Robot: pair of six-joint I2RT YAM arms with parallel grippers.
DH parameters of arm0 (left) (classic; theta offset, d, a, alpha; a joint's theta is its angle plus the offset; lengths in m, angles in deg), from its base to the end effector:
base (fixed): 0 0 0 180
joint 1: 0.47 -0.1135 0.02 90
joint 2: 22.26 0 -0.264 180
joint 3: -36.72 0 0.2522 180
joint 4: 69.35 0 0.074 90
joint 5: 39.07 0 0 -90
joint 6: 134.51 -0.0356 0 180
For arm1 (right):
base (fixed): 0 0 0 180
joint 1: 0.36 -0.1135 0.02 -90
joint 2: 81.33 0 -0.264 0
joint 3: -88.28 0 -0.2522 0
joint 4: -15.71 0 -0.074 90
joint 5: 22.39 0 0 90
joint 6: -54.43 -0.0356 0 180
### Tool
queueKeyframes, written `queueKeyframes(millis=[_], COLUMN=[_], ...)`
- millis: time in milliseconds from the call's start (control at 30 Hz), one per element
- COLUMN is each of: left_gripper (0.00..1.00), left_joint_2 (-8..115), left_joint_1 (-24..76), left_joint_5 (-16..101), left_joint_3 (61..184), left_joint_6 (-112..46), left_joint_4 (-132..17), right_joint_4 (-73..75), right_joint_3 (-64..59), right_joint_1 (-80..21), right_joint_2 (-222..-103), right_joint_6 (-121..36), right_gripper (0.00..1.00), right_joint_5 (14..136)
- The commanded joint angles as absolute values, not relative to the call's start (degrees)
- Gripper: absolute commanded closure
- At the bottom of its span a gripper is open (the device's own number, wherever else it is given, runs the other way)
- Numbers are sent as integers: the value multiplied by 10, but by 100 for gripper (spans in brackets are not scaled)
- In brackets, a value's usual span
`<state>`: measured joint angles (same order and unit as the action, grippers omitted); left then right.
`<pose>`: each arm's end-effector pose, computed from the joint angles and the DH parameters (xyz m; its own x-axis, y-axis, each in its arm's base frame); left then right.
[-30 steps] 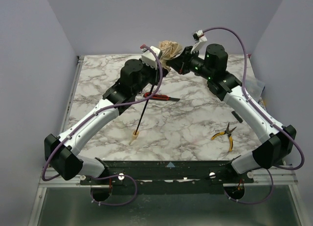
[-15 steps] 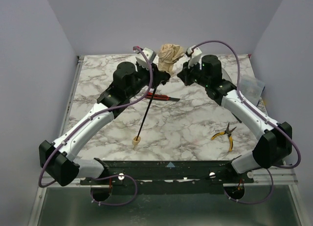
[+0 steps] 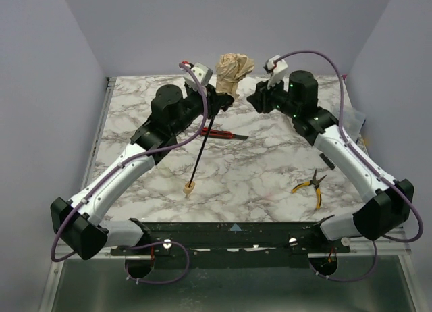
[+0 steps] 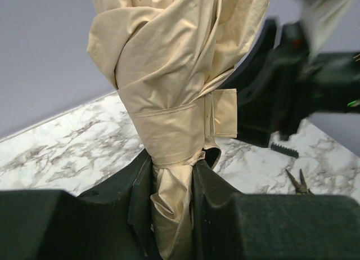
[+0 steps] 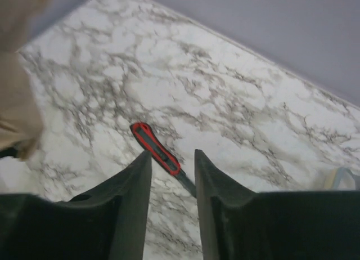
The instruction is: Open the umbrella
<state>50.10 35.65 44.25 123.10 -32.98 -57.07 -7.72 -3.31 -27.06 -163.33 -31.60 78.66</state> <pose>0.2350 -0.1766 0.4295 -0.1118 -0.1642 -0.9801 0.6706 0.7154 -0.1963 0.2989 0.1580 0.3712 -0.2190 -0.1862 -0.9578 -0.6214 0.7834 -0.0102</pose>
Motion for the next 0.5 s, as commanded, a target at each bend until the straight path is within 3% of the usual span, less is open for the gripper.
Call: queueKeyframes(millis=[0, 67, 233, 467], left_gripper=[100, 100, 100, 100], left_joint_2=[504, 507, 514, 517], left_joint_1=[355, 355, 357, 364], left_joint_5=[496, 497, 497, 499], left_joint_3=[1258, 1258, 1259, 1264], left_joint_6=[-374, -379, -381, -371], left_joint_4=[-588, -586, -590, -586], right_joint_4=[-90, -90, -79, -69], right_joint_3=[20, 29, 46, 85], right_joint_1=[-257, -257, -257, -258], right_joint_2=[-1580, -1570, -1574, -1621], right_joint_6=[-404, -426, -479, -554], right_gripper=[51, 45, 41, 39], right_joint_5=[860, 913, 1045, 1040])
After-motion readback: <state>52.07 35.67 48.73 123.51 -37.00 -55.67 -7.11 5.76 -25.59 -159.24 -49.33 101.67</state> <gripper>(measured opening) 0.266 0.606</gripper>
